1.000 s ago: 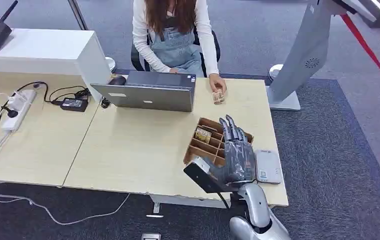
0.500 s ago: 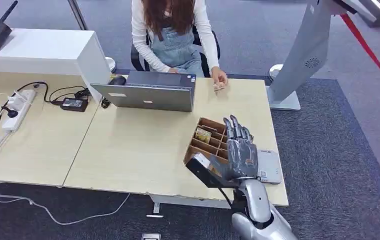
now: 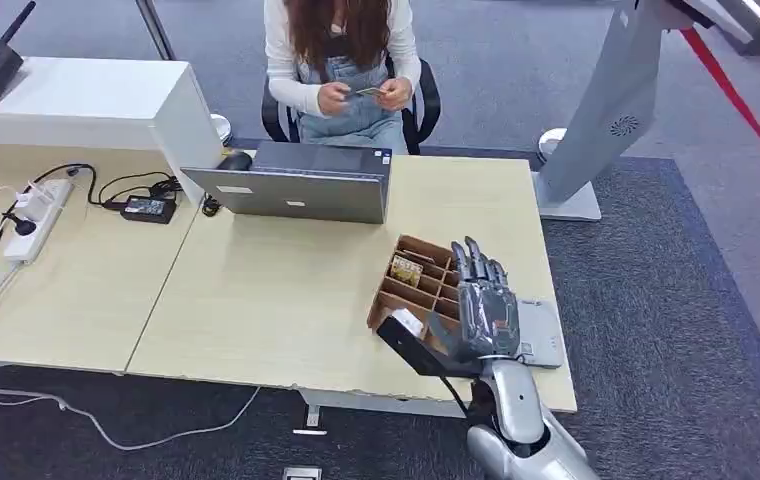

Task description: Pass the card to the sensor for recognition and then transmit it.

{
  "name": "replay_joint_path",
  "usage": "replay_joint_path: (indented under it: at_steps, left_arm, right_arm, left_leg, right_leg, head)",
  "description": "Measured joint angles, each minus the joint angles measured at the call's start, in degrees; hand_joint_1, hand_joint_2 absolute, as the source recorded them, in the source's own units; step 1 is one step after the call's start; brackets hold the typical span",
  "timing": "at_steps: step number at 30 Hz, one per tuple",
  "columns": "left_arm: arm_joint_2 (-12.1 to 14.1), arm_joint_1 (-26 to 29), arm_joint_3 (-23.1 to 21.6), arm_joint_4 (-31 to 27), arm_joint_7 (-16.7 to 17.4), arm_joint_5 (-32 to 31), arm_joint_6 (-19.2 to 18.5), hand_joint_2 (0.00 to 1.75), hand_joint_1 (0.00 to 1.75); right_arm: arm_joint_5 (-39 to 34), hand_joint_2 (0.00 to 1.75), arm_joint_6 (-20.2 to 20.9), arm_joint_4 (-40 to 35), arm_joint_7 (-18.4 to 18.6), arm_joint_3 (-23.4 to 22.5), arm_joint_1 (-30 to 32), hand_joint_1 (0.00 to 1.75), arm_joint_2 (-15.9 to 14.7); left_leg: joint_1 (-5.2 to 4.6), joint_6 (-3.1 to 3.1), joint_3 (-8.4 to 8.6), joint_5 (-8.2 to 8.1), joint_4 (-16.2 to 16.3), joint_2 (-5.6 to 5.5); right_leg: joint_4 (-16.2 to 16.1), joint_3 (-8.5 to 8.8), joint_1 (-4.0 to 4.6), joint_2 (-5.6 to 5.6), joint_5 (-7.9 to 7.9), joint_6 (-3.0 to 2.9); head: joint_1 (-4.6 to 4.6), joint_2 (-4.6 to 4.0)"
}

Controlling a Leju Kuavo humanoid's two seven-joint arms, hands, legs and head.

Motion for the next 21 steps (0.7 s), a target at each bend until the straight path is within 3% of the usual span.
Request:
replay_joint_path:
  at_steps: [21]
  left_arm:
    - [0.26, 0.0, -0.52, 0.0, -0.09, 0.61, 0.48, 0.0, 0.0]
  right_arm:
    - [-1.99, 1.75, -2.56, 3.74, 0.28, 0.41, 1.09, 0.3, 0.22]
  left_leg:
    - [0.0, 0.0, -0.01, 0.0, 0.0, 0.0]
  right_leg:
    - [0.0, -0.01, 0.0, 0.0, 0.0, 0.0]
  head:
    - [0.0, 0.0]
